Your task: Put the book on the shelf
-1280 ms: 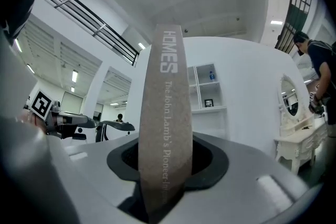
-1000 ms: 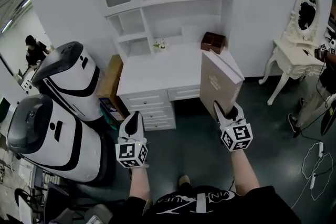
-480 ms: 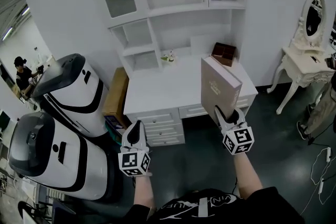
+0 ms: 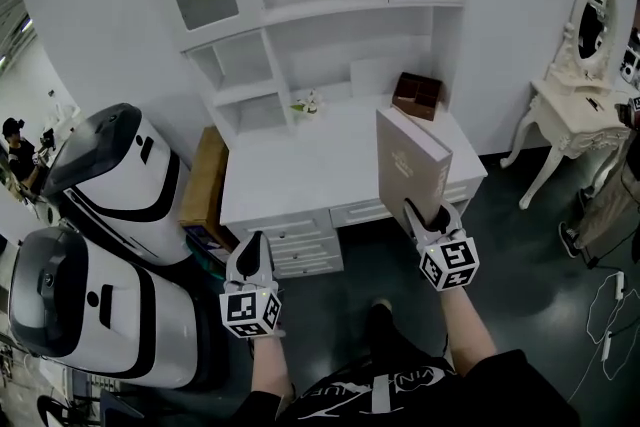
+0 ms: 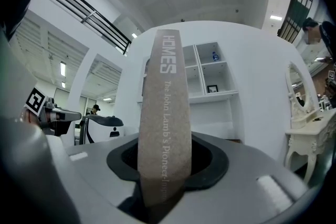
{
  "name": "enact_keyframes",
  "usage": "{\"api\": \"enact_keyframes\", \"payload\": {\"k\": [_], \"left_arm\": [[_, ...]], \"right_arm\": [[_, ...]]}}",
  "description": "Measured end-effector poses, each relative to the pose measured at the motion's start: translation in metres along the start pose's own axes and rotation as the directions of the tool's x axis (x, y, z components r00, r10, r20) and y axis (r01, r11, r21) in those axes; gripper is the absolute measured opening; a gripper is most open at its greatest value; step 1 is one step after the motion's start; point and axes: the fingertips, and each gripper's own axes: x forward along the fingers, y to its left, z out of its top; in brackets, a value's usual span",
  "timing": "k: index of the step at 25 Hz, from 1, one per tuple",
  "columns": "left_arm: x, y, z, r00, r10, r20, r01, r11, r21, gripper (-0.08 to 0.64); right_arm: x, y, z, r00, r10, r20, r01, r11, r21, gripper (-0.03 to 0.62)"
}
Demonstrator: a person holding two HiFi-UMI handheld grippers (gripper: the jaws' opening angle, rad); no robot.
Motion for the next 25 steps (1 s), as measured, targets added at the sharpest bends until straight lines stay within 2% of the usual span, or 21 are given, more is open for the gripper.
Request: {"api": "enact_keyframes", "payload": {"k": [8,19,25], "left_arm": [[0.091,-0.001,-0.002,1.000,-0.023,0.002,0.023,0.999,0.022,0.000],[0.271,-0.046,0.012,0.992,-0.123,0.025,0.123,0.992,0.020,0.000],[0.351,-0.075,0.014,0.985,-0.170,0.037,0.169,0.985,0.024,0.000]], "right_arm": [[0.070,-0.055,-0.002,0.999,-0.028,0.027,0.027,1.000,0.011,0.175],[0.160,-0.188,0.019,0.990,-0.122,0.070,0.123,0.992,-0.013,0.175],[0.196,-0.250,0.021,0.983,-0.165,0.080,0.166,0.986,-0.010,0.175]]}}
